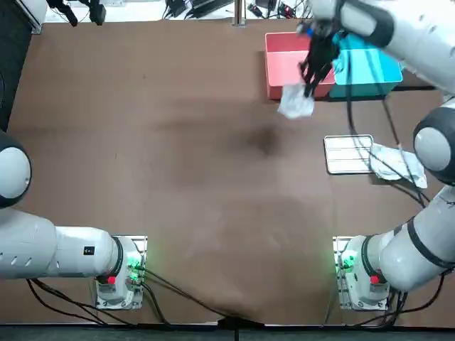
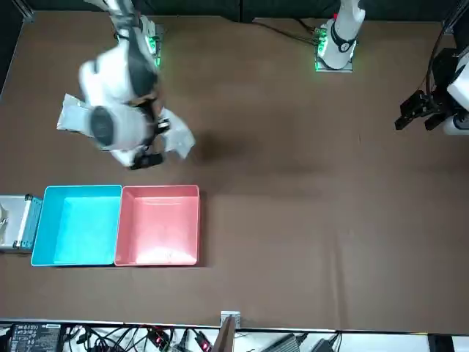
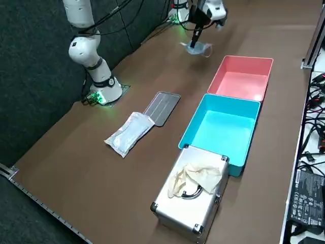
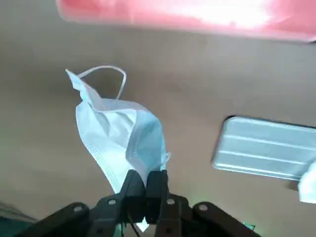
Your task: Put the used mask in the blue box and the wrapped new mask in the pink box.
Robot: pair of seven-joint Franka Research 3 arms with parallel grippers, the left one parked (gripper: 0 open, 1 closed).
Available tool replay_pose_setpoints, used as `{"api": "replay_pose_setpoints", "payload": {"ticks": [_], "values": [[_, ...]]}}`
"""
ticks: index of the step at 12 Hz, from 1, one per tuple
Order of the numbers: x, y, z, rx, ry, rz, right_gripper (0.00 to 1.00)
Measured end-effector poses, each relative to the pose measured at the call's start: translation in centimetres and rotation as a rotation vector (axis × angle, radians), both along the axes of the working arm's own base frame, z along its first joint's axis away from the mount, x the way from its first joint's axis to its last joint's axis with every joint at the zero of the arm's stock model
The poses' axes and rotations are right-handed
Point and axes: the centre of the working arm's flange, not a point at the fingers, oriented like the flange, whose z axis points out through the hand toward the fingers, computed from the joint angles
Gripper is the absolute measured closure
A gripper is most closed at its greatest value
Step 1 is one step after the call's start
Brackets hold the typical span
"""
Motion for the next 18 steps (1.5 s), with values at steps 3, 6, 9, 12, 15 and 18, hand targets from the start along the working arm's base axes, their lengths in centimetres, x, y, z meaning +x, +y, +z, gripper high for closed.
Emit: {"api": "replay_pose_setpoints", "payload": {"ticks": [3,6,9,12,15,18], "values": [[4.6,-9.8,5.3,0.024,-0.102,-0.172,0.98],[7.3,-19.8,8.8,0.020,-0.195,-0.333,0.98],[9.4,-26.1,7.9,-0.010,-0.271,-0.430,0.98],[11.5,-29.5,4.4,-0.036,-0.323,-0.497,0.98],[13.5,-31.7,0.4,-0.066,-0.351,-0.557,0.98],[15.4,-33.2,-3.4,-0.091,-0.360,-0.598,0.98]]}}
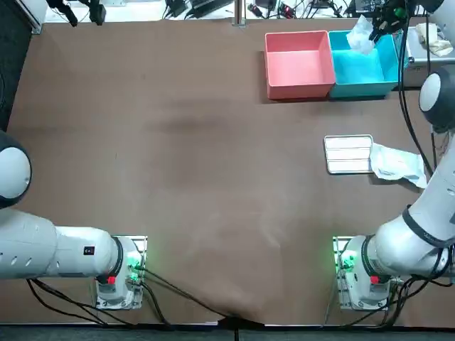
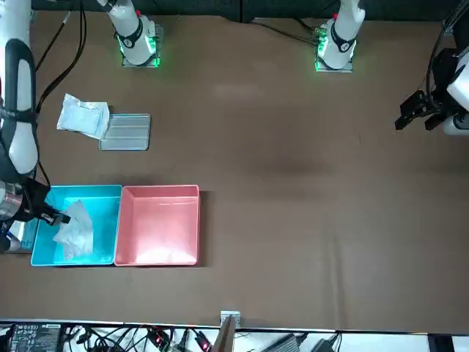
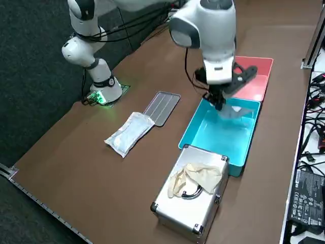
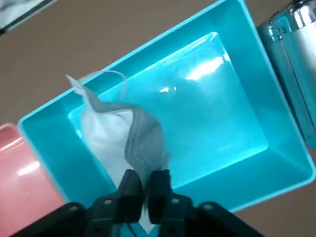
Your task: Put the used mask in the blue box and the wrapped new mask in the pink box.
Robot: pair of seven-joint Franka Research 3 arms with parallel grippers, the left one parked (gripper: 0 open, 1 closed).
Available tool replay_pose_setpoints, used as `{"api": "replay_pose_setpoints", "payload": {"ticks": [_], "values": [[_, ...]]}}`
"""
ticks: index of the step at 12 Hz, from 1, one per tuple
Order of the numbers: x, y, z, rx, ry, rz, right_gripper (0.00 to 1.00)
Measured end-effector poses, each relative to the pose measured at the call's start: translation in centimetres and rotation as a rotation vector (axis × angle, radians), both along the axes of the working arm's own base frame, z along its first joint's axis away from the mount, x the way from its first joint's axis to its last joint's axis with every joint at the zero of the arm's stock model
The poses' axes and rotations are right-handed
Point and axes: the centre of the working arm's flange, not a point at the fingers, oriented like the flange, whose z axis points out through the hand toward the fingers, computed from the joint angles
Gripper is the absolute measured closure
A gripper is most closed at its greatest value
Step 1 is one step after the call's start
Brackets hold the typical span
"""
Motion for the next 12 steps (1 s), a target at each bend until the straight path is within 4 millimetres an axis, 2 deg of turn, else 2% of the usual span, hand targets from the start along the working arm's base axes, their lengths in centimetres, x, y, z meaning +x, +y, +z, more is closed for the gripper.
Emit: {"api": "replay_pose_setpoints", "payload": {"ticks": [1,3,6,8,12], "values": [[0.6,-1.2,-2.0,-0.008,0.009,-0.016,0.81],[0.7,-1.7,-2.9,-0.015,0.018,-0.020,0.59],[0.5,-1.8,-2.3,-0.043,0.040,0.020,0.23],[0.0,-1.3,-1.2,-0.032,0.084,0.066,0.01],[-1.7,0.8,3.3,-0.041,0.142,0.127,0.00]]}}
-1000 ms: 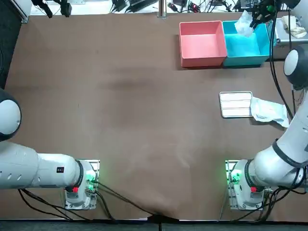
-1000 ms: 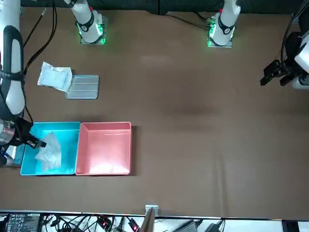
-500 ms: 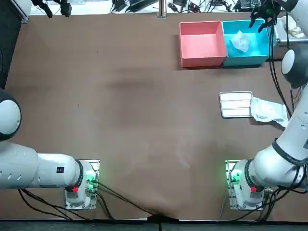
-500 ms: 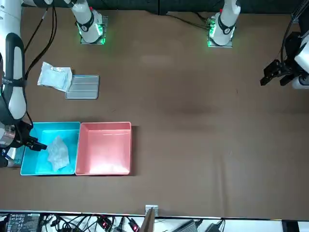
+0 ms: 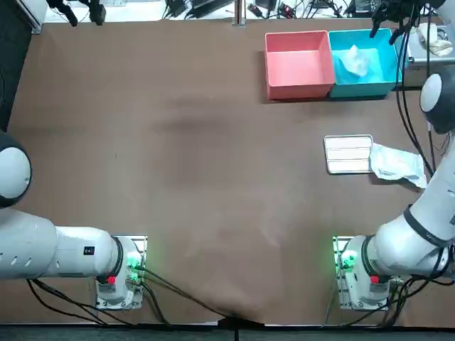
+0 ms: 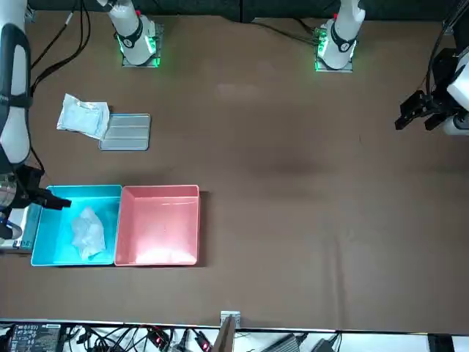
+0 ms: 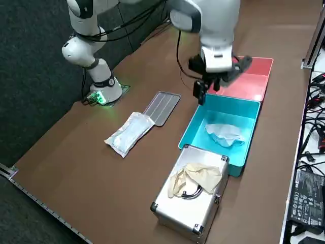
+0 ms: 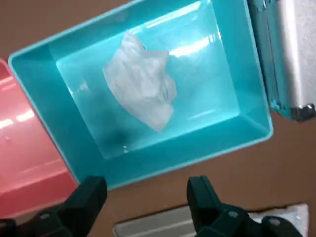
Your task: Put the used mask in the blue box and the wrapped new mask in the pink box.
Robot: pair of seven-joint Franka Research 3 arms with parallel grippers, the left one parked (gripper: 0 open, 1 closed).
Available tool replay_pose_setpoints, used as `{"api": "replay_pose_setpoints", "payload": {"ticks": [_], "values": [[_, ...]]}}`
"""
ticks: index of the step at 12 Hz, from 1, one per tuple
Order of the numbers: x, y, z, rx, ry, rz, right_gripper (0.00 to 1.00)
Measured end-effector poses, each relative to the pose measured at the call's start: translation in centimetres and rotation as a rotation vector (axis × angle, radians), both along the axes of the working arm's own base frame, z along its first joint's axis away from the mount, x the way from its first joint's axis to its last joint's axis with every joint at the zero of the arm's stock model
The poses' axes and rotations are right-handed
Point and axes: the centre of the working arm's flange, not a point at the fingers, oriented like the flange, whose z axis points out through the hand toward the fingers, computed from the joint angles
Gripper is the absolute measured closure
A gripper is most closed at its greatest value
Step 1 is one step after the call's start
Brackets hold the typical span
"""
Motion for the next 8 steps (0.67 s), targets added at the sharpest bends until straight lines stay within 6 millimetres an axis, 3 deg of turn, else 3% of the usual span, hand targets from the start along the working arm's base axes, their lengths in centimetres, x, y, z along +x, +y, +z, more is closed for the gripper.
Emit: {"api": "replay_pose_setpoints", "payload": {"ticks": [2,4,8], "values": [[-1.1,1.5,1.7,-0.030,0.040,0.043,0.00],[-2.4,3.5,2.1,-0.085,0.088,0.097,0.00],[-6.0,8.7,-0.4,-0.212,0.205,0.238,0.00]]}}
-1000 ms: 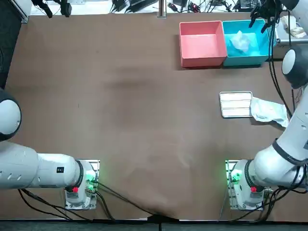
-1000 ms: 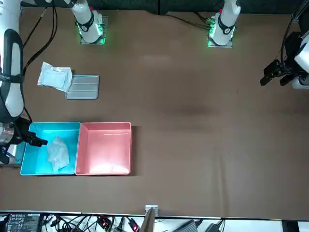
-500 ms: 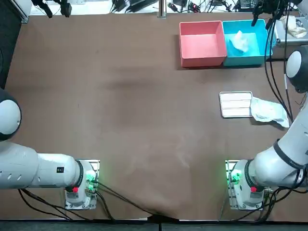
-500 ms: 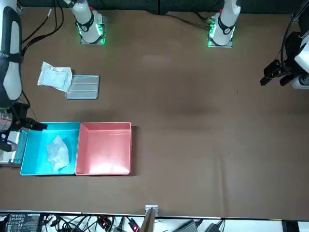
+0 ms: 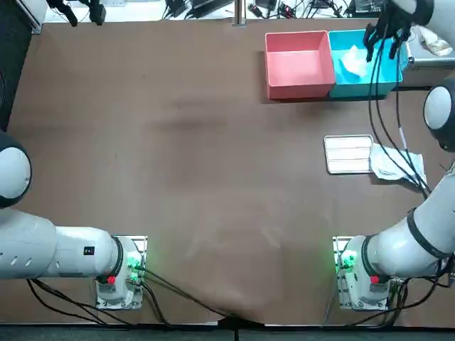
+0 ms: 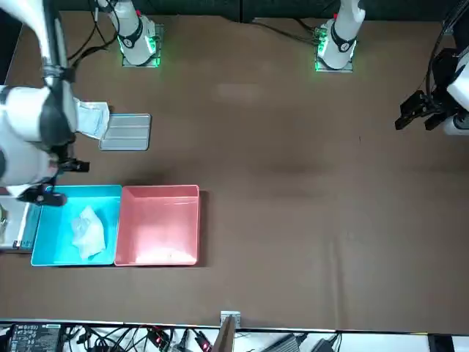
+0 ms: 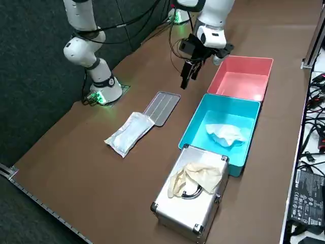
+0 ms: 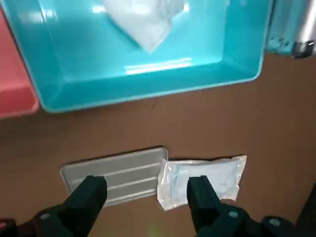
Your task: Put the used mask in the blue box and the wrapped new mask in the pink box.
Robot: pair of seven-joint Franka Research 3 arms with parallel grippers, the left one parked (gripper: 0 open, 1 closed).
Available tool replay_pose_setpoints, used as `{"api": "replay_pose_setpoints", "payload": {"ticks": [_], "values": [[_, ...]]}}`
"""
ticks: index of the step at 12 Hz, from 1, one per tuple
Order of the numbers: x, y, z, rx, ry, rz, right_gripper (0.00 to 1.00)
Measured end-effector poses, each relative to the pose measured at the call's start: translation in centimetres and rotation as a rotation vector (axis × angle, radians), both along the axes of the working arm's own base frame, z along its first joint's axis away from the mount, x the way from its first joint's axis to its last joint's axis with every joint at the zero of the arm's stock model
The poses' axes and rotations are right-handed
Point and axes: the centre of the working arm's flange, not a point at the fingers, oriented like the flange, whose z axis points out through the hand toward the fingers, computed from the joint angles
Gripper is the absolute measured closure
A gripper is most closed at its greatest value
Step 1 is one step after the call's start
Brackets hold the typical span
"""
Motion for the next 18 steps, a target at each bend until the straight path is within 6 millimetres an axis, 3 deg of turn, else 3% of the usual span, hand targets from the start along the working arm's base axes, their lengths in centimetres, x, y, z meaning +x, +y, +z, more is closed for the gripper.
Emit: {"api": "replay_pose_setpoints", "payload": {"ticks": [2,4,13,18], "values": [[-2.7,3.9,-2.3,-0.048,0.073,0.089,0.00],[-4.6,4.9,-3.4,-0.072,0.109,0.127,0.00],[-14.8,4.2,-10.4,-0.104,0.199,0.167,0.00],[-17.3,3.6,-13.3,-0.135,0.214,0.089,0.00]]}}
